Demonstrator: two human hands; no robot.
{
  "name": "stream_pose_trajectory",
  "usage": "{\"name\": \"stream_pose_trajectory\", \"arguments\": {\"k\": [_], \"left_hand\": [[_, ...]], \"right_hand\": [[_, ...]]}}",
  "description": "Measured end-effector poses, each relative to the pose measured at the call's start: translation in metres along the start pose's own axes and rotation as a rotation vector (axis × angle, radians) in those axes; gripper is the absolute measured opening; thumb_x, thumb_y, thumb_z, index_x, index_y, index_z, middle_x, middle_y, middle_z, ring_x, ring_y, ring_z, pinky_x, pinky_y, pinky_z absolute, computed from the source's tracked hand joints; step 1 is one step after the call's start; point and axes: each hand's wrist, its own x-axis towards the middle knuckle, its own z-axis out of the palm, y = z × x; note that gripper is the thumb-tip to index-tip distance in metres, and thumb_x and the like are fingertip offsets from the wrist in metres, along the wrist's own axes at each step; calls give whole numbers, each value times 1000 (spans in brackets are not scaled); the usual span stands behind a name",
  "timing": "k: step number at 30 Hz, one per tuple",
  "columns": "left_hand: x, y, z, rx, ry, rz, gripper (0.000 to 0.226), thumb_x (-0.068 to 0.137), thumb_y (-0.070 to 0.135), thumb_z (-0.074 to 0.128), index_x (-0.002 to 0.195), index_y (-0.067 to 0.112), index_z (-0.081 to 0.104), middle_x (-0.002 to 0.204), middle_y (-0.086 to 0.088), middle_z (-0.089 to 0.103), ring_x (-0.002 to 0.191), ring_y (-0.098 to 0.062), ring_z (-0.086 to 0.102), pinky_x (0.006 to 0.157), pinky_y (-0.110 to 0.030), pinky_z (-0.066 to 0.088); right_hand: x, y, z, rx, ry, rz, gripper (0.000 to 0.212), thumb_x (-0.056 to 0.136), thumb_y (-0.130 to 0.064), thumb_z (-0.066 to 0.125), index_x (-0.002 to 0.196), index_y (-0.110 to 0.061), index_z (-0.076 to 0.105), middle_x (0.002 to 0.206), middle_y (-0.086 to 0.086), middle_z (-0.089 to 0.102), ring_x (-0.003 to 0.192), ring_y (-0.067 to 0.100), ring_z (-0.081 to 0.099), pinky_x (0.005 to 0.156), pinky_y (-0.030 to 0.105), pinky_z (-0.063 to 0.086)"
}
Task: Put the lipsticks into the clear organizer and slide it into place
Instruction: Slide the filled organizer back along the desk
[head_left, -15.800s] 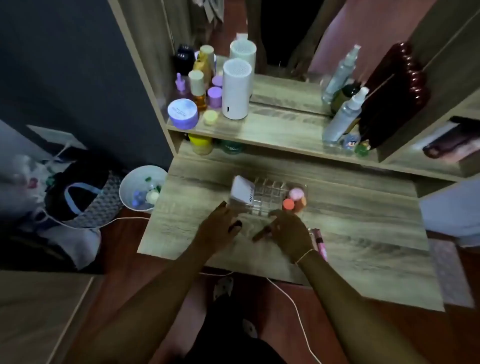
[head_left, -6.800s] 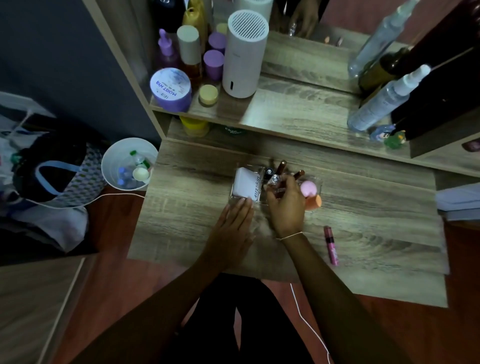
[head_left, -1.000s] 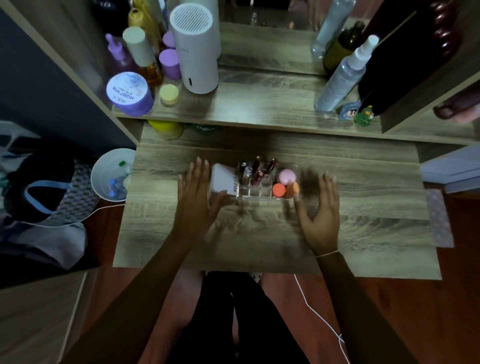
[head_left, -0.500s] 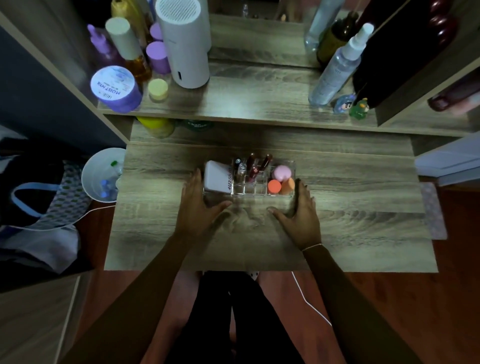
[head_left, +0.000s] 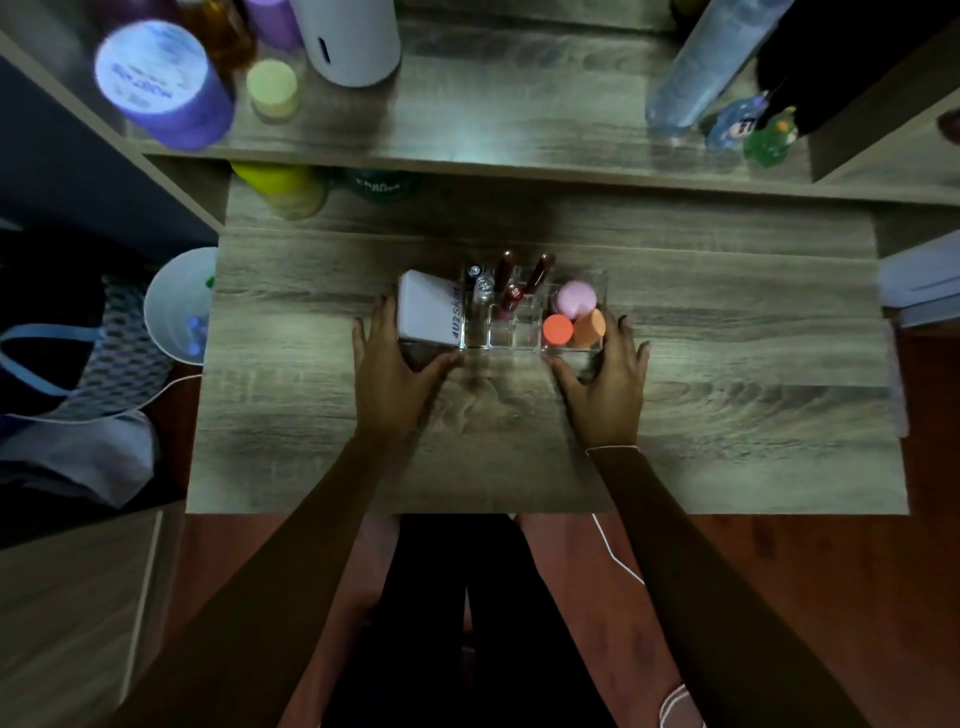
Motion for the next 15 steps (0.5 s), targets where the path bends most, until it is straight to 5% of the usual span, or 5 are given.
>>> {"name": "stream_pose_trajectory", "arguments": {"k": [9, 15], "left_hand": [[8, -11, -8, 271, 25, 252, 99, 75, 74, 52, 147, 13, 21, 152, -12, 34, 142, -22, 26, 119, -43, -1], [10, -13, -10, 392, 16, 299, 96, 81, 73, 45, 148, 10, 18, 152, -15, 33, 142, -23, 25, 119, -49, 1]], "right_hand": [[-1, 1, -2, -30, 32, -54, 87, 80, -63, 53, 145, -8, 37, 144, 20, 47, 139, 31, 38, 120, 53, 16], [-1, 2, -3, -17, 20, -61, 85, 82, -63, 53, 144, -8, 37, 144, 19, 48, 139, 29, 40, 121, 44, 12]]}}
